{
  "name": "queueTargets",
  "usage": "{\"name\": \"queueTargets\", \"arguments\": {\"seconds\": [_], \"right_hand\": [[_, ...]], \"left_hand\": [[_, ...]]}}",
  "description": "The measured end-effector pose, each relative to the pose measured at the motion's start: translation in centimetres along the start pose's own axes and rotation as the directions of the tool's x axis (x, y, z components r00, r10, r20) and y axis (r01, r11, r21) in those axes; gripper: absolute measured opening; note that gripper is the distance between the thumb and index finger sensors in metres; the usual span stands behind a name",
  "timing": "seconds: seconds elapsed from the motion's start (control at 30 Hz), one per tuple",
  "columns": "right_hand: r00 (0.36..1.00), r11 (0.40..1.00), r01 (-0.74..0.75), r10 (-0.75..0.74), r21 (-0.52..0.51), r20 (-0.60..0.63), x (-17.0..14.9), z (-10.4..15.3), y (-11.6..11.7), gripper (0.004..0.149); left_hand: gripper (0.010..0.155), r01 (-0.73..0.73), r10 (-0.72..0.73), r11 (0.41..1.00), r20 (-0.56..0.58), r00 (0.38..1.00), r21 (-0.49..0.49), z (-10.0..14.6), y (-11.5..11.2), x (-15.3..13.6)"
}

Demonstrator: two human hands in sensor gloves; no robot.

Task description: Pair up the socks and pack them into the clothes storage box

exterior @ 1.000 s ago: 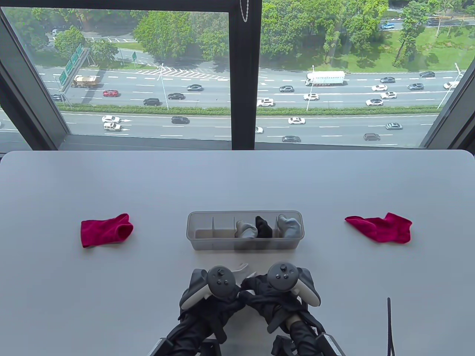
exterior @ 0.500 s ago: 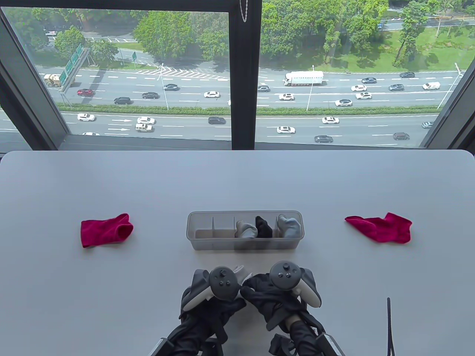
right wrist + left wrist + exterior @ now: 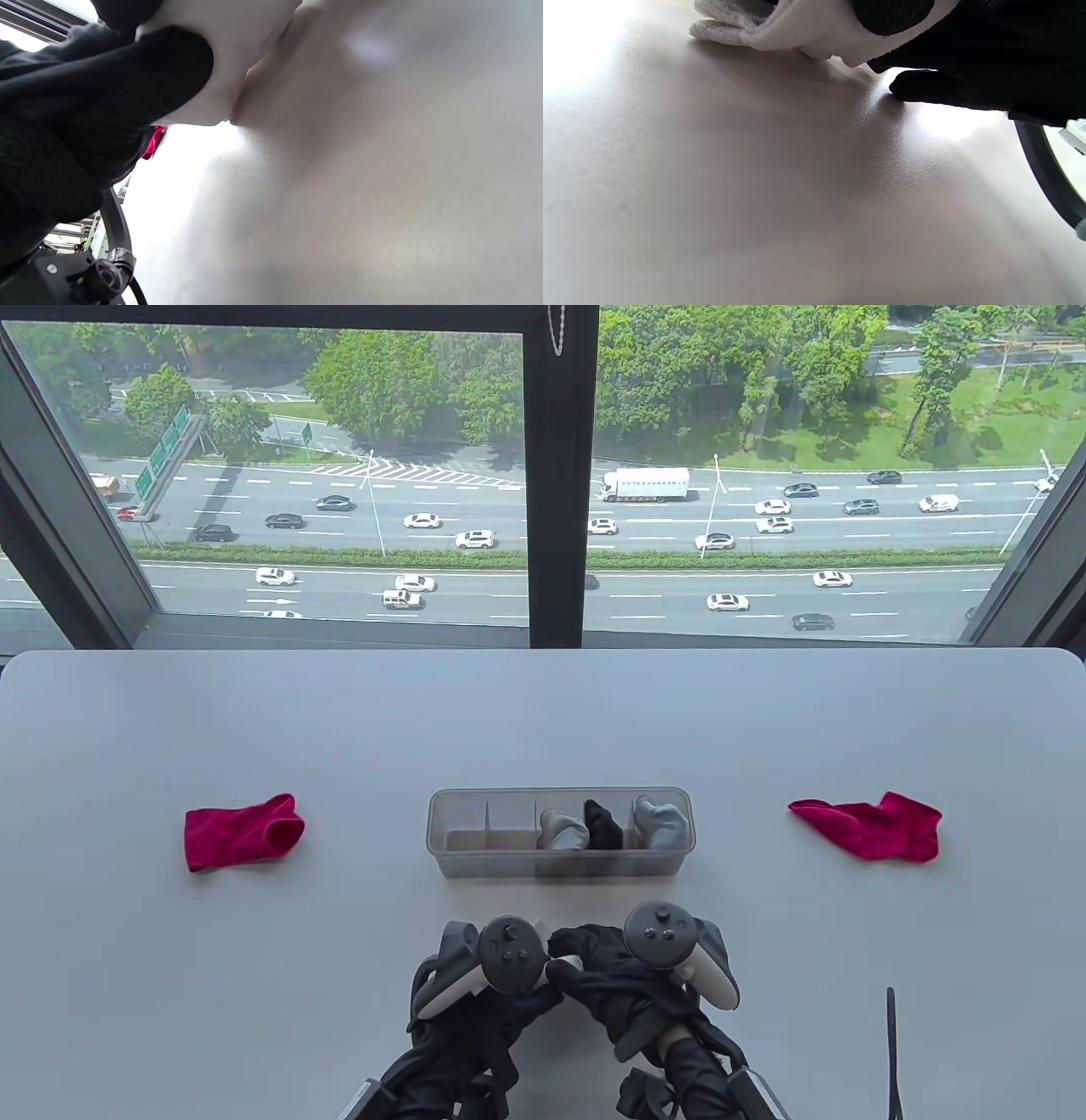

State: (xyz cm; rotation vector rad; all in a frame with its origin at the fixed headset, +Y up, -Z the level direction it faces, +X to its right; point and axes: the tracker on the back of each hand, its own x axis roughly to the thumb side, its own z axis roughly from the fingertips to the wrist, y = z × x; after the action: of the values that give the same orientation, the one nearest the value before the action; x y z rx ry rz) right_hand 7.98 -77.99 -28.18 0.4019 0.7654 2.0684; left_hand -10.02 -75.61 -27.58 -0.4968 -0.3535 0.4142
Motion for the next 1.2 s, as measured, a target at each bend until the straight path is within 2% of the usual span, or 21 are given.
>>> {"name": "queueTargets", "arguments": {"seconds": [0.1,0.23,0.33,0.47,0.6,0.67,0.7,0.8,0.9,0.97,1.07,1.2], "right_hand": [[0.999,0.998,-0.044,0.043,-0.051,-0.006,0.4,0.0,-0.1,0.051],[1.0,0.998,0.016,-0.016,-0.055,-0.005,-0.2,0.1,-0.3,0.049],[0.996,0.994,0.089,-0.089,-0.058,0.001,-0.1,0.1,-0.4,0.051],[0.999,0.998,0.041,-0.041,-0.043,0.009,0.1,0.1,-0.2,0.058],[0.997,0.996,0.067,-0.066,-0.057,0.027,0.3,0.1,-0.6,0.05],[0.992,0.991,0.121,-0.119,-0.054,0.033,0.3,0.2,-0.7,0.05],[0.992,0.991,0.124,-0.123,-0.047,0.026,0.1,0.1,-0.6,0.05],[0.998,0.997,0.055,-0.055,-0.06,0.015,0.3,0.2,-0.3,0.05],[0.999,0.999,-0.005,0.007,-0.044,0.046,0.7,0.2,-0.4,0.064],[0.999,0.999,0.026,-0.025,-0.03,0.045,0.8,0.1,-0.4,0.058],[1.0,0.997,-0.013,0.013,-0.083,0.005,0.5,0.1,-0.6,0.052],[0.999,0.995,0.039,-0.038,-0.088,0.013,0.3,0.2,-0.9,0.051]], "left_hand": [[0.051,-0.012,0.012,1.0,-0.002,1.0,-0.003,0.1,0.0,-0.3],[0.067,0.01,-0.011,0.999,0.017,1.0,0.041,0.4,0.3,0.3],[0.056,0.03,-0.037,0.994,0.069,0.997,0.104,0.6,0.5,1.0],[0.055,0.104,-0.107,0.992,0.052,0.993,0.067,0.5,0.3,0.9],[0.057,0.074,-0.078,0.995,0.069,0.995,0.064,0.6,0.4,0.8],[0.062,0.112,-0.114,0.993,0.055,0.992,0.024,0.5,0.2,1.1],[0.059,0.135,-0.136,0.99,0.05,0.989,0.025,0.5,0.1,1.4],[0.049,0.187,-0.188,0.982,0.016,0.982,0.04,0.4,0.1,1.7],[0.048,0.126,-0.127,0.992,0.034,0.991,0.02,0.3,0.1,0.8],[0.05,0.084,-0.085,0.996,0.023,0.996,0.03,0.4,0.4,0.3],[0.069,0.08,-0.08,0.994,0.005,0.997,0.079,0.5,0.5,0.0],[0.057,0.097,-0.104,0.989,0.057,0.993,0.114,0.6,0.7,0.9]]}}
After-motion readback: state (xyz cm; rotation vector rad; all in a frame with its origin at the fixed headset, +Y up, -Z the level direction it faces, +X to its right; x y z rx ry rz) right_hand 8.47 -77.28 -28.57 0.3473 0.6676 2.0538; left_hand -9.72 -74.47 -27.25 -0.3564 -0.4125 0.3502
